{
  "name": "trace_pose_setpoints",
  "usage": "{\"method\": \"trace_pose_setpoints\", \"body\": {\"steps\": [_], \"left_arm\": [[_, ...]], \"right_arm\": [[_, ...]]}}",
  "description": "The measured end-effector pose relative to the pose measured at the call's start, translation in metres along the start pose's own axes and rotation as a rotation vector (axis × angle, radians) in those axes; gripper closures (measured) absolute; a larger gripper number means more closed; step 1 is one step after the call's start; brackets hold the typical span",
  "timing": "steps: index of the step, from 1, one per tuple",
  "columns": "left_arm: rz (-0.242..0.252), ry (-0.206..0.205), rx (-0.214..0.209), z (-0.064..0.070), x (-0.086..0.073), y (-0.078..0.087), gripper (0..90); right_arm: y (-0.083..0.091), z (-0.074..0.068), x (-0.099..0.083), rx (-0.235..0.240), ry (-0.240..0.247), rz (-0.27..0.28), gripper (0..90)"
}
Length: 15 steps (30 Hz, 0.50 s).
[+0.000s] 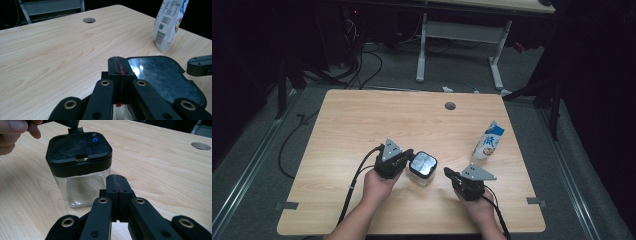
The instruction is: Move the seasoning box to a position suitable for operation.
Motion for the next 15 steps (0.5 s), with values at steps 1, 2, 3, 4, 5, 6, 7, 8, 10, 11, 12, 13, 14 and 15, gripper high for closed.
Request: {"method": "trace_pose_setpoints", "body": {"steps": [1,2,3,4,5,6,7,8,10,11,12,13,14,15], "left_arm": [[0.001,0.001,-0.001,0.0001,0.0000,0.0000,90.0],[0.001,0.001,-0.002,0.0003,0.0000,0.0000,90.0],[0.000,0.001,-0.004,0.0004,0.0001,0.0001,90.0],[0.001,-0.001,-0.004,0.0006,0.0000,0.0001,90.0],[0.003,-0.001,-0.003,0.0008,0.0000,0.0000,90.0],[0.004,0.000,-0.003,0.0008,-0.0001,0.0000,90.0],[0.004,0.002,-0.004,0.0007,-0.0002,0.0001,90.0],[0.005,0.003,-0.004,0.0006,-0.0004,0.0002,90.0],[0.007,0.007,-0.005,0.0003,-0.0006,0.0003,90.0],[0.007,0.008,-0.005,0.0003,-0.0007,0.0003,90.0],[0.009,0.009,-0.005,0.0002,-0.0008,0.0003,90.0],[0.010,0.011,-0.006,0.0001,-0.0008,0.0003,90.0],[0.009,0.011,-0.006,-0.0001,-0.0009,0.0004,90.0],[0.009,0.013,-0.007,-0.0003,-0.0009,0.0004,90.0]], "right_arm": [[0.0000,0.0002,0.0002,0.000,-0.003,0.001,89.8],[0.0000,0.0004,0.0003,0.000,-0.005,0.000,89.8],[-0.0001,0.0005,0.0004,-0.001,-0.005,0.001,89.8],[-0.0003,0.0008,0.0006,-0.002,-0.004,0.003,89.8],[-0.0005,0.0008,0.0007,-0.002,-0.006,0.005,89.7],[-0.0007,0.0009,0.0008,-0.001,-0.006,0.006,89.7],[-0.0008,0.0009,0.0009,-0.001,-0.006,0.004,89.6],[-0.0008,0.0005,0.0012,-0.001,-0.009,0.004,89.5],[-0.0009,-0.0001,0.0017,0.001,-0.010,0.004,89.3],[-0.0010,-0.0004,0.0021,0.003,-0.008,0.008,89.3],[-0.0010,-0.0009,0.0023,0.006,-0.007,0.007,89.3],[-0.0009,-0.0012,0.0024,0.006,-0.006,0.005,89.3],[-0.0010,-0.0018,0.0026,0.007,-0.008,0.007,89.3],[-0.0011,-0.0021,0.0029,0.008,-0.007,0.008,89.2]]}}
Point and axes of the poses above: each handheld gripper's, and its own axes: y roughly backward along the jaws, x roughly out of its top, z roughly to its right, the point moved 6 cm from there along -y, roughly forward along the jaws, and after that the axes turned 8 degrees about z, right-handed, at the moved point
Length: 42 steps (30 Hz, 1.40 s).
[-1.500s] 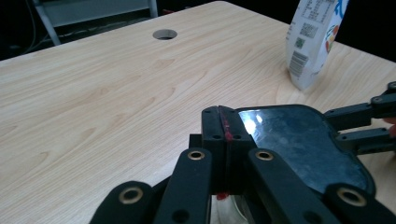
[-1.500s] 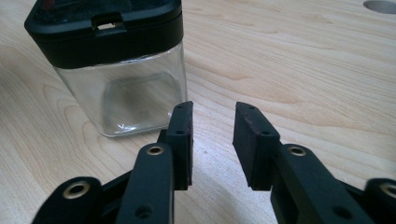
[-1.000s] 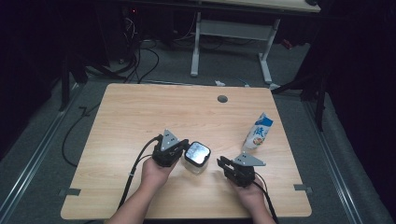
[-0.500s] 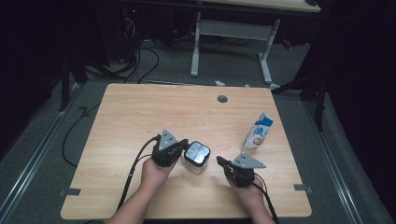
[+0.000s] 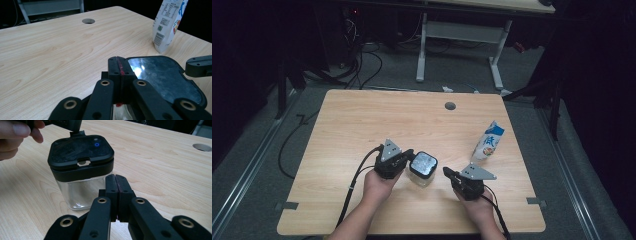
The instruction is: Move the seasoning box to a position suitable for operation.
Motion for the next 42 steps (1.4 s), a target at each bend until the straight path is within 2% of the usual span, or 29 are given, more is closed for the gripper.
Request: {"method": "trace_pose_setpoints", "body": {"steps": [11,15,24,27,29,35,42], "left_arm": [[0.000,0.019,-0.002,-0.0044,-0.0005,-0.0002,90.0],[0.006,0.010,-0.002,-0.0006,-0.0003,-0.0006,90.0],[0.003,0.026,-0.023,0.0023,-0.0019,-0.0043,90.0],[0.000,0.003,-0.002,0.0029,0.0000,-0.0029,90.0],[0.017,0.007,0.000,0.0020,0.0025,-0.0008,90.0],[0.004,0.005,0.012,-0.0008,0.0000,0.0011,90.0],[0.011,0.005,0.008,-0.0014,-0.0011,0.0015,90.0]], "right_arm": [[-0.0021,-0.0029,0.0025,0.011,0.009,0.003,89.2],[-0.0015,-0.0032,0.0040,0.014,0.008,0.007,89.2],[-0.0019,-0.0032,0.0077,0.013,0.011,0.018,89.2],[-0.0017,-0.0034,0.0088,0.017,0.013,0.020,89.2],[-0.0016,-0.0034,0.0089,0.018,0.012,0.020,89.2],[-0.0019,-0.0033,0.0080,0.017,0.009,0.016,89.2],[-0.0027,-0.0034,0.0067,0.017,0.008,0.013,89.2]]}}
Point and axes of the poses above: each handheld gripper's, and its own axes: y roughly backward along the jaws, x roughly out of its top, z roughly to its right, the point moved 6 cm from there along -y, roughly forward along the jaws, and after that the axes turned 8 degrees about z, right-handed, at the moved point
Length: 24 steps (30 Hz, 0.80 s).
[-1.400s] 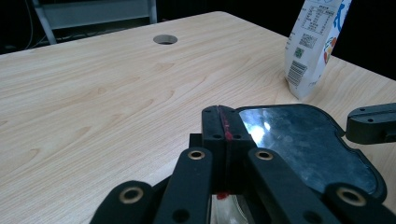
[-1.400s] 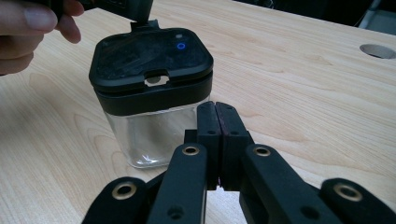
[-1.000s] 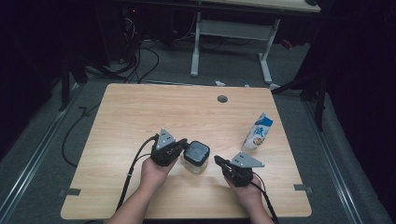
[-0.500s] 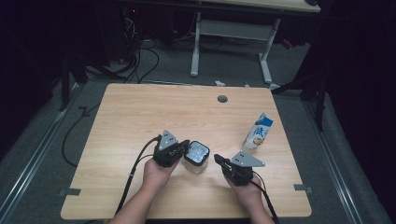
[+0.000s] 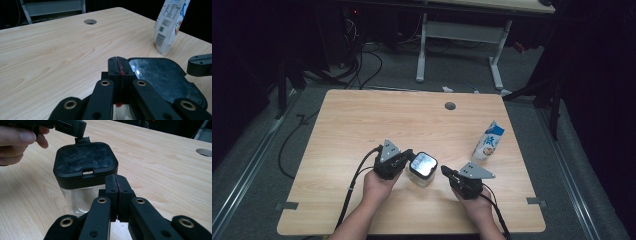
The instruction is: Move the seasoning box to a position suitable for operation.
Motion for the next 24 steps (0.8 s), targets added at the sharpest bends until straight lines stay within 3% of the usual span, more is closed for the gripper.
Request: {"method": "trace_pose_setpoints", "body": {"steps": [24], "left_arm": [[0.012,0.027,-0.006,-0.0019,-0.0013,-0.0002,90.0]], "right_arm": [[-0.0025,-0.0026,0.0025,0.008,0.008,0.007,89.2]]}}
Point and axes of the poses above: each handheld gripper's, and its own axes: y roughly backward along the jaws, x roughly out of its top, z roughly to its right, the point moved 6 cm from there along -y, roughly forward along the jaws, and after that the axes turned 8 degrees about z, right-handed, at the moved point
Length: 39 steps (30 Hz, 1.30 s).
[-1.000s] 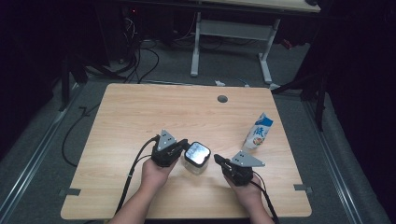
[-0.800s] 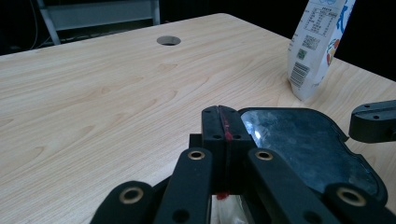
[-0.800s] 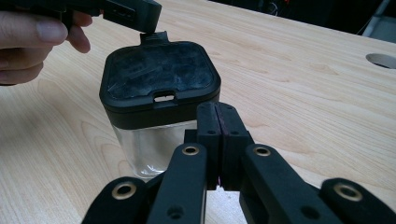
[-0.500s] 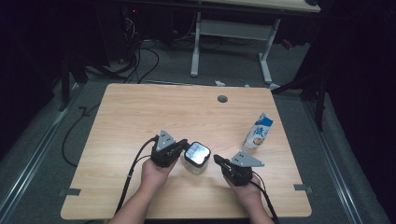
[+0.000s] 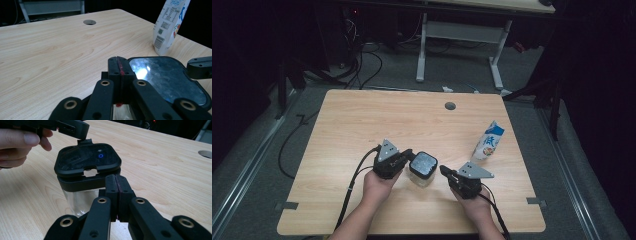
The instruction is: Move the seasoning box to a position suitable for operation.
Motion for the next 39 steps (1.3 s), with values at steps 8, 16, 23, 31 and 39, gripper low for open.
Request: {"method": "trace_pose_setpoints", "body": {"steps": [8,16,23,31,39], "left_arm": [[0.001,0.003,0.003,0.0001,-0.0001,0.0001,90.0],[0.002,0.007,0.006,0.0000,-0.0003,0.0001,90.0],[0.003,0.008,0.008,0.0001,-0.0004,0.0001,90.0],[0.002,0.009,0.012,-0.0006,-0.0007,0.0001,90.0],[0.001,0.011,0.013,-0.0009,-0.0011,0.0002,90.0]], "right_arm": [[-0.0018,-0.0020,0.0037,0.005,0.006,0.008,89.3],[-0.0026,-0.0005,0.0060,0.005,0.005,0.013,89.3],[-0.0038,0.0003,0.0066,0.005,0.007,0.014,89.2],[-0.0040,0.0012,0.0068,0.005,0.005,0.012,89.2],[-0.0054,0.0013,0.0076,0.008,0.003,0.012,89.2]]}}
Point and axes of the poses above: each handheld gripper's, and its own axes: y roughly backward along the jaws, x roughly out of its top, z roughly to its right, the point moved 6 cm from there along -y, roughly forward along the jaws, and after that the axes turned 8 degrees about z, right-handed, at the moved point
